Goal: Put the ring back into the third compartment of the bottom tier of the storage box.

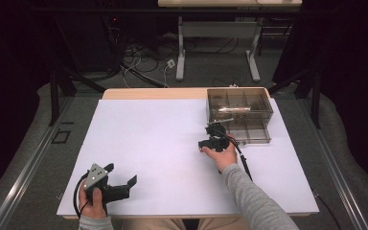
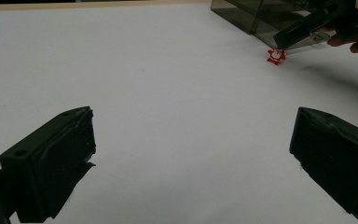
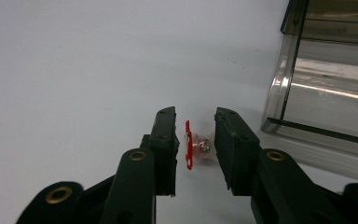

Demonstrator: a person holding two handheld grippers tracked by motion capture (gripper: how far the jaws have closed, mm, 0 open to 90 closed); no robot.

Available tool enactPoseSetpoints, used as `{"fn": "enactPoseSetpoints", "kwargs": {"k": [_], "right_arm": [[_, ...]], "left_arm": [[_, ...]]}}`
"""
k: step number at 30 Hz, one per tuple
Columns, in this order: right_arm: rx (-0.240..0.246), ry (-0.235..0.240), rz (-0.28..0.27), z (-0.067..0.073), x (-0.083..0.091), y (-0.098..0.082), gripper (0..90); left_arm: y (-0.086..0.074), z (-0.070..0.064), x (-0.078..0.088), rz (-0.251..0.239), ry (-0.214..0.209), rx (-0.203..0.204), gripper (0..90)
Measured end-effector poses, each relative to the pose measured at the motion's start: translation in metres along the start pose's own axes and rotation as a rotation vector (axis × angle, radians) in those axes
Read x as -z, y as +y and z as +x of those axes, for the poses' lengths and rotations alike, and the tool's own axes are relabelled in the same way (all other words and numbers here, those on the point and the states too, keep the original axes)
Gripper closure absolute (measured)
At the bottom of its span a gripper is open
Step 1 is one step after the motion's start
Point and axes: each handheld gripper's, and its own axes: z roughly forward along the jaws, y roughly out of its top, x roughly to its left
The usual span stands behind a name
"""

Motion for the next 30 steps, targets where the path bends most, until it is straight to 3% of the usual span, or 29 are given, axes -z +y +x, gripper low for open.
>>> {"fn": "enactPoseSetpoints", "kwargs": {"k": [15, 17, 18, 19, 30], "right_arm": [[0.012, 0.013, -0.008, 0.001, -0.0012, -0.0008, 84.4], [0.014, 0.008, 0.009, 0.0011, -0.0006, -0.0005, 84.6], [0.013, 0.016, -0.008, 0.0012, -0.0023, -0.0012, 84.8], [0.016, 0.002, 0.025, 0.0017, -0.0004, -0.0004, 85.3], [0.016, 0.008, 0.012, 0.0029, -0.0019, -0.0011, 89.7]], "left_arm": [[0.0, 0.0002, 0.0004, -0.001, 0.0, 0.013, 0.7], [0.0002, 0.0004, 0.0007, 0.001, -0.002, 0.013, 0.7], [0.0003, 0.0008, 0.001, 0.006, -0.002, 0.007, 0.7], [0.0003, 0.0009, 0.0011, 0.006, -0.002, 0.006, 0.7], [0.0002, 0.0012, 0.0011, 0.003, 0.0, 0.006, 0.7]]}}
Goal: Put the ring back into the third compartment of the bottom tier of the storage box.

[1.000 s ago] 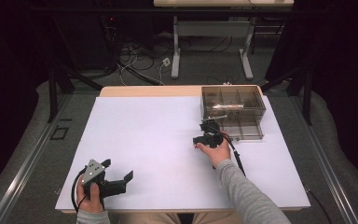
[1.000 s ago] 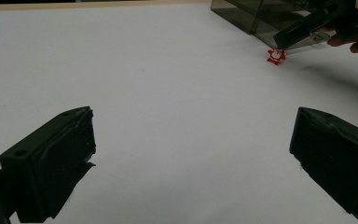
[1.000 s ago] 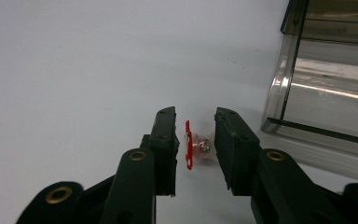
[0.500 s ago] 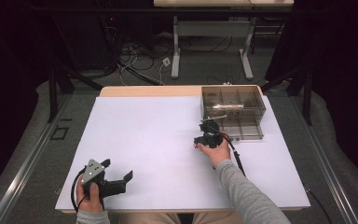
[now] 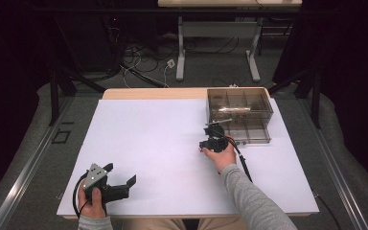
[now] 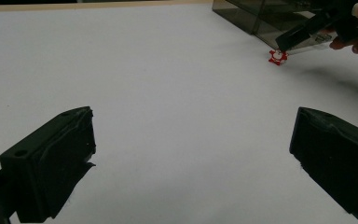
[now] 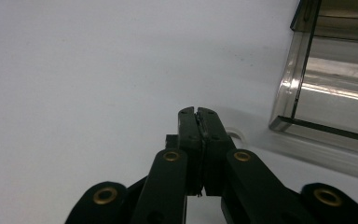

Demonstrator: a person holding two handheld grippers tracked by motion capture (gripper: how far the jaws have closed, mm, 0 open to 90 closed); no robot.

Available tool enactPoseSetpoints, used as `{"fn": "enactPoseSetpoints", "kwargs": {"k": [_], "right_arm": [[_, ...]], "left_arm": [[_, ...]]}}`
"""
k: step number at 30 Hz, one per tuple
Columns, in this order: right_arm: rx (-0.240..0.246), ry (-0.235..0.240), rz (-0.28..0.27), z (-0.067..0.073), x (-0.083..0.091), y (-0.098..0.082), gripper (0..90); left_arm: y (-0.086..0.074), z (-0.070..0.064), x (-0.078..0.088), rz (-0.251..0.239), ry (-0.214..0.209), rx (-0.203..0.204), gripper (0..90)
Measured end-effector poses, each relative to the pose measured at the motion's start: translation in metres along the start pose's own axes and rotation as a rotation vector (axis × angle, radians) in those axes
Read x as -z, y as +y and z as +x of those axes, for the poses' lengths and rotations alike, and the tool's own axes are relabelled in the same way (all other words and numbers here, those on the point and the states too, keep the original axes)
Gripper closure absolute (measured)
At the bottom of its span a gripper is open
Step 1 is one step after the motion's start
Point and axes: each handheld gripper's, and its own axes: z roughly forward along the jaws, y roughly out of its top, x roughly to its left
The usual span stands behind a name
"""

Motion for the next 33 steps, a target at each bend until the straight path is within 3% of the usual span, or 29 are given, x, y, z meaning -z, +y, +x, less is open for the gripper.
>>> {"fn": "enactPoseSetpoints", "kwargs": {"k": [22, 33], "right_arm": [[0.018, -0.003, -0.039, 0.002, 0.006, 0.001, 89.8], [0.035, -0.011, -0.107, 0.003, 0.012, 0.002, 89.8]], "left_arm": [[0.0, -0.001, -0.001, -0.001, 0.005, -0.002, 0.7], [0.0, -0.001, -0.001, 0.0, 0.005, -0.004, 0.7]]}}
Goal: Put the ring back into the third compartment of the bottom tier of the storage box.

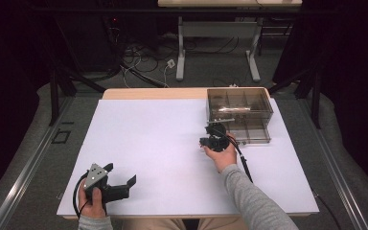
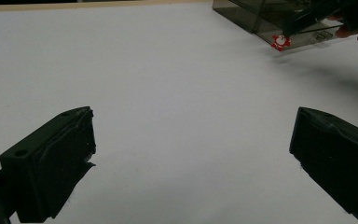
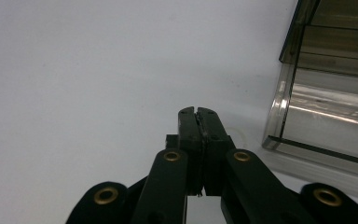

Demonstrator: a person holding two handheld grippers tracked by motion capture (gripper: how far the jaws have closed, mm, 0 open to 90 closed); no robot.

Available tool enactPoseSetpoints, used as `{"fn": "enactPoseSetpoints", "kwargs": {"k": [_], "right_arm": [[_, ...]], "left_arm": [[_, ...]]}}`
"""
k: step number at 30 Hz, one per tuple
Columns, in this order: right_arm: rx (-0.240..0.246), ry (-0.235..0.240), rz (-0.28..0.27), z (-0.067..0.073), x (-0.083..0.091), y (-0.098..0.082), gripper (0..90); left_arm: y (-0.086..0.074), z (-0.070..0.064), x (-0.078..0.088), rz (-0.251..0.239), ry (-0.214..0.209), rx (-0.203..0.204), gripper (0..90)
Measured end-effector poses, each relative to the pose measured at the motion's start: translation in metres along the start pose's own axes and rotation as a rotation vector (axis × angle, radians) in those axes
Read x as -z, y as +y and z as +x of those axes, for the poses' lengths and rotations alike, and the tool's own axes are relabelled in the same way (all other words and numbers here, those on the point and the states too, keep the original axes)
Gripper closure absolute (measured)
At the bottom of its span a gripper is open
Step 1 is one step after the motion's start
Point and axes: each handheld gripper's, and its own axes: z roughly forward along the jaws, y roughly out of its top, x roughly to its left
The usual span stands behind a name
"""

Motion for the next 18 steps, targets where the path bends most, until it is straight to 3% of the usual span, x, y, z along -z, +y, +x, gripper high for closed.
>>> {"fn": "enactPoseSetpoints", "kwargs": {"k": [18], "right_arm": [[0.002, -0.006, -0.063, -0.002, 0.012, 0.004, 89.9]], "left_arm": [[0.0, -0.001, -0.001, -0.004, -0.002, 0.008, 0.7]]}}
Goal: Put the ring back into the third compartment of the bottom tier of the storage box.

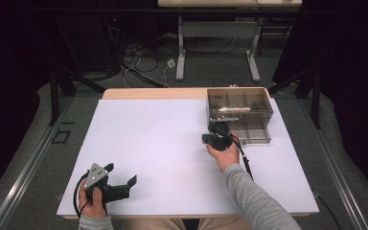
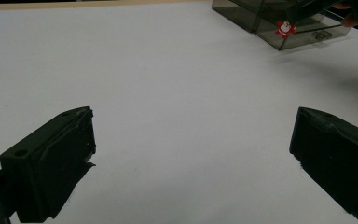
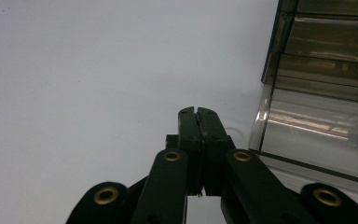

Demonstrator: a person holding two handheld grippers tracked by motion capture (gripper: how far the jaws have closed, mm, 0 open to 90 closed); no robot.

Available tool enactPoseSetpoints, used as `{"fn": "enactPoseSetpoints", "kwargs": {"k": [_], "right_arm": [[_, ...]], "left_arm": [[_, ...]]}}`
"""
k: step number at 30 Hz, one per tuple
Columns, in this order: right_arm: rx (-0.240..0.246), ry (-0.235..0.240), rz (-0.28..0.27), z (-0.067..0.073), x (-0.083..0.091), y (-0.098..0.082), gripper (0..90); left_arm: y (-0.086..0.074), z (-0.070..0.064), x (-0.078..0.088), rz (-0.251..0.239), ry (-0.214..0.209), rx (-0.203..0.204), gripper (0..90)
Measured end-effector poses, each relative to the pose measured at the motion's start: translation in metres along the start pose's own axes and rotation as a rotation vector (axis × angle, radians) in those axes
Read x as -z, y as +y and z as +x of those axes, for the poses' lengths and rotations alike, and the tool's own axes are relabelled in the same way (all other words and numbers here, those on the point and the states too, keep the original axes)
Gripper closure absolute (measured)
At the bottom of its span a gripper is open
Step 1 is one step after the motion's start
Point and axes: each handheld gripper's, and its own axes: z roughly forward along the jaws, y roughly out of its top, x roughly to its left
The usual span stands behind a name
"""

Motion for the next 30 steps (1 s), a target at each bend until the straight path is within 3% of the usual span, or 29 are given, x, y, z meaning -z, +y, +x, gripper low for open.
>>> {"fn": "enactPoseSetpoints", "kwargs": {"k": [20, 30], "right_arm": [[0.017, -0.045, -0.051, -0.015, 0.013, 0.008, 89.9], [-0.004, -0.052, -0.066, -0.023, 0.019, 0.011, 89.9]], "left_arm": [[0.0, 0.0, 0.0, 0.006, 0.0, -0.003, 0.7], [0.0, 0.0, -0.001, 0.0, 0.001, 0.002, 0.7]]}}
